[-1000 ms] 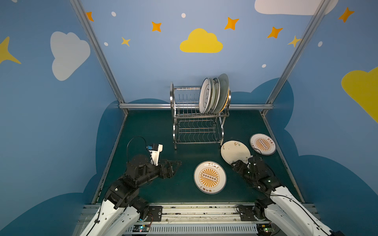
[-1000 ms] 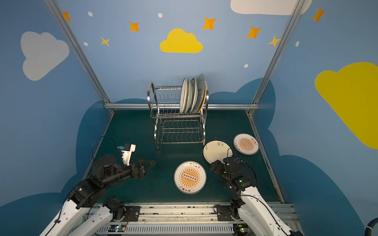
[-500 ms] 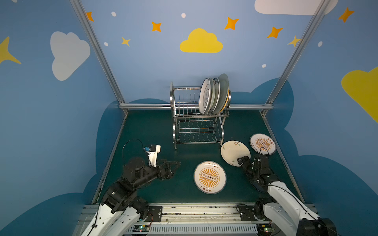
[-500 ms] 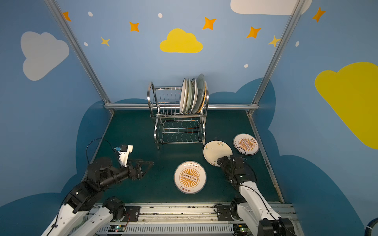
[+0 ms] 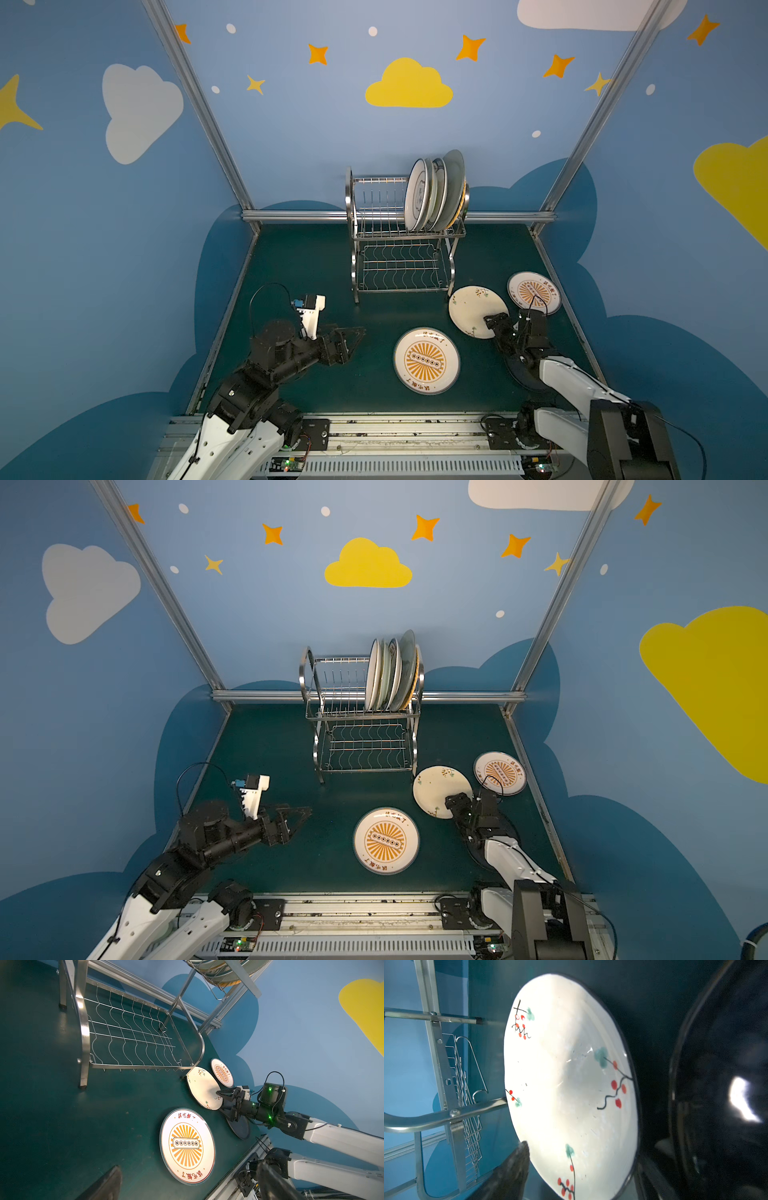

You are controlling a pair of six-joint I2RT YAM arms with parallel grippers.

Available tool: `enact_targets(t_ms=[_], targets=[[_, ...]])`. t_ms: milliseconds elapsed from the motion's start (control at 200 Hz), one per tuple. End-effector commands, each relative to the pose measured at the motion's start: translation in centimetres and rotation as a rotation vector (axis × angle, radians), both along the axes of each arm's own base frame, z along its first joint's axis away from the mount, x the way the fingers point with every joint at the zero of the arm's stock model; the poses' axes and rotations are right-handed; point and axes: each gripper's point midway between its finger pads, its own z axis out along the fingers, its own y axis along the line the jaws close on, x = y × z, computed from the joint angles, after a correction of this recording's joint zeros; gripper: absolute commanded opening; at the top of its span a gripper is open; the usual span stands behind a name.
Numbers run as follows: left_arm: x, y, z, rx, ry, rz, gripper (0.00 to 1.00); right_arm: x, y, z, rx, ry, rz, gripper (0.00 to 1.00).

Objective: Load plates into a dish rack
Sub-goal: Pick up the plate from the middle-right of the table.

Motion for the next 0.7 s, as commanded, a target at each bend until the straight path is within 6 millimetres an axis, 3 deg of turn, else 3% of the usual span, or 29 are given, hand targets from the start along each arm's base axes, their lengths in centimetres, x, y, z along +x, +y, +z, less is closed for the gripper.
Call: enact_targets(t_ms=[0,185,436,621,696], targets=[[0.2,0.0,0.3,-0.011,-0.018,0.005,1.00,0.1,-0.9,-0.7,-0.014,0.025,-0.032,0.76],[0.3,0.1,0.3,-0.011,-0.017,0.010,1.00,1.1,-1.3,-0.8,-0.019,0.006,-0.020,0.76],[0.5,0.2,0.2,-0.013,-0.011,0.018,1.00,1.6,0.3,-1.7,0.068,0.068,0.048,0.72],[0.6,0.3,0.2,-0.015,-0.009,0.025,1.00,2.1,2.0,-2.8,0.176,0.143,0.135,0.60],[0.7,0.3,0.2,-0.016,-0.009,0.026,1.00,2.5,2.5,-3.3,0.210,0.170,0.155,0.49]])
